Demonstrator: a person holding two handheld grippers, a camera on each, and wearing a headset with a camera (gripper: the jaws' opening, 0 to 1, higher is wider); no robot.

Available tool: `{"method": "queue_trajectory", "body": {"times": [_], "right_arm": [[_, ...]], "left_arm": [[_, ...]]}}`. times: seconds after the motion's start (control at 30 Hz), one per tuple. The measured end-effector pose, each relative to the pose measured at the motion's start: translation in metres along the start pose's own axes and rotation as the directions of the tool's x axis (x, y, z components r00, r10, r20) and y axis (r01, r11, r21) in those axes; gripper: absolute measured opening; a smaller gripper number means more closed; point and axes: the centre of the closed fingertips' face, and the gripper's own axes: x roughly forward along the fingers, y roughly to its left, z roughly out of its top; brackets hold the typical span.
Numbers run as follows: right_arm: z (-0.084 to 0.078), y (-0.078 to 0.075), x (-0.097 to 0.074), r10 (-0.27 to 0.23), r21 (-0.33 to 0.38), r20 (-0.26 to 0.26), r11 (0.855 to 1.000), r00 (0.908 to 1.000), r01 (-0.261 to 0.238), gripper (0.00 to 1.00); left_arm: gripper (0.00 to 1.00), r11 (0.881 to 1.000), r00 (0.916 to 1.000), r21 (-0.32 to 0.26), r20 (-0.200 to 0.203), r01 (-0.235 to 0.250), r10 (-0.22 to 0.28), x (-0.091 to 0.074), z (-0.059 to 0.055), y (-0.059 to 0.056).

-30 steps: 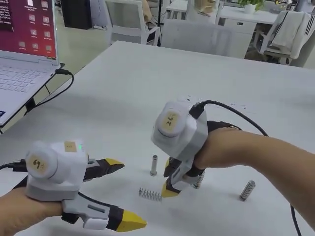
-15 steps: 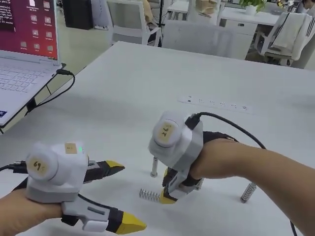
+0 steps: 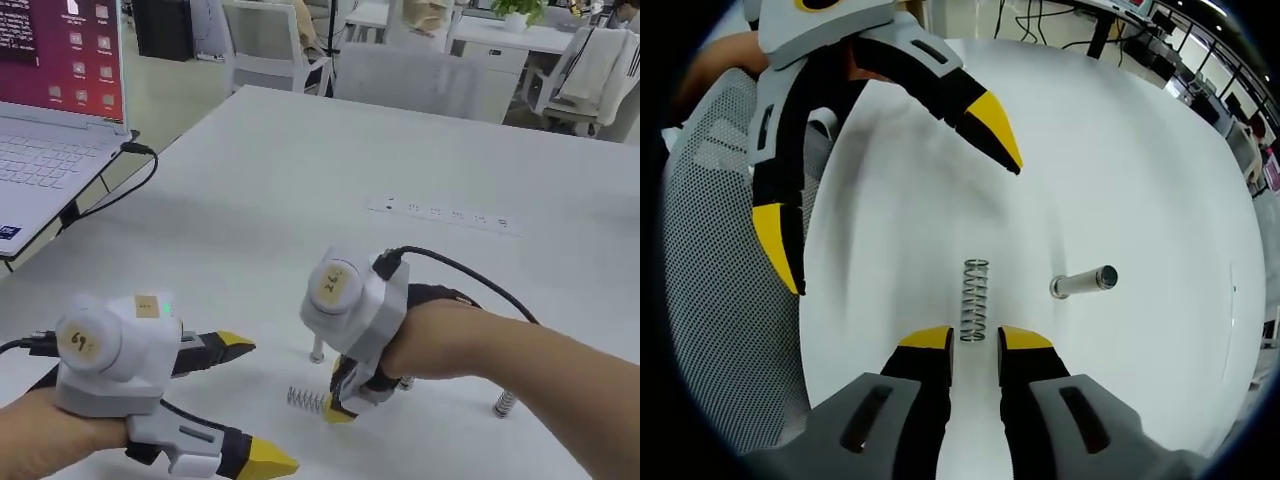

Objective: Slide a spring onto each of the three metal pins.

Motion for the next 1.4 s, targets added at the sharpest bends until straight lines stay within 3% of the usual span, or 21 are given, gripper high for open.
{"method": "queue_trajectory", "body": {"times": [1.13,1.4], "right_arm": [[0.0028,0.0043,0.0037,-0.018,-0.024,-0.006,1.000,0.9998,0.017,0.08],[0.0051,0.0059,-0.0022,-0.022,-0.037,0.002,0.999,0.9998,0.022,0.08]], "left_arm": [[0.80,1.000,1.0000,-0.005,-0.001,0.007,-0.007,0.0028,-0.0019,-0.0020],[0.78,1.000,1.0000,-0.004,0.004,0.004,-0.004,0.0012,-0.0011,-0.0001]]}}
